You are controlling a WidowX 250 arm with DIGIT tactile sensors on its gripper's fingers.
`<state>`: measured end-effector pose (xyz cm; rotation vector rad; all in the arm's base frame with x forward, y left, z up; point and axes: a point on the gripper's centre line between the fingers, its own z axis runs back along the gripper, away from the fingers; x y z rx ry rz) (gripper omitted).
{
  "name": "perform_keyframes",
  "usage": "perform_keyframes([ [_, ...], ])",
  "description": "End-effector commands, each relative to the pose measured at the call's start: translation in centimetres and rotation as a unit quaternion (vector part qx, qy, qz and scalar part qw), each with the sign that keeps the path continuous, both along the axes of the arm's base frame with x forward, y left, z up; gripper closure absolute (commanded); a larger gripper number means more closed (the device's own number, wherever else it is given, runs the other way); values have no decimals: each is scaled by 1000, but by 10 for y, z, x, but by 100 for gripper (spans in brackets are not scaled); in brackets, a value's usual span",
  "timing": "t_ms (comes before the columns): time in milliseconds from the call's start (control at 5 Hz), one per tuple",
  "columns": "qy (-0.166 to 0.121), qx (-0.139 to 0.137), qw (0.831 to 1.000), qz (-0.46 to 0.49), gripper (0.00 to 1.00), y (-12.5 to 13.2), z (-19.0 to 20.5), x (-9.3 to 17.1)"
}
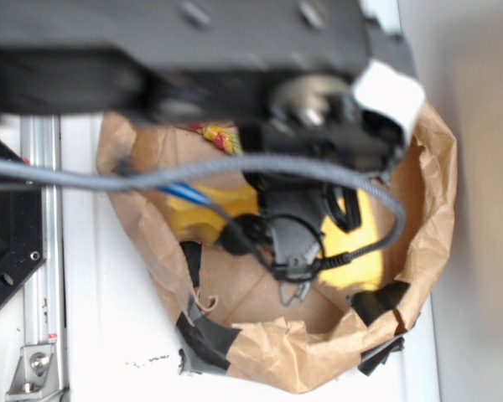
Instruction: Grab the yellow cloth.
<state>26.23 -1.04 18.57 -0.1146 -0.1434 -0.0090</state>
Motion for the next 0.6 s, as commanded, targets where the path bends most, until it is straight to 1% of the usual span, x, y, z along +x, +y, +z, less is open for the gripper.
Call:
perform_keyframes([
  [0,-61,43,997,-9,100,4,74,-9],
  [200,-7,65,998,11,100,8,73,-1],
  [400,4,76,997,21,100,6,69,-1],
])
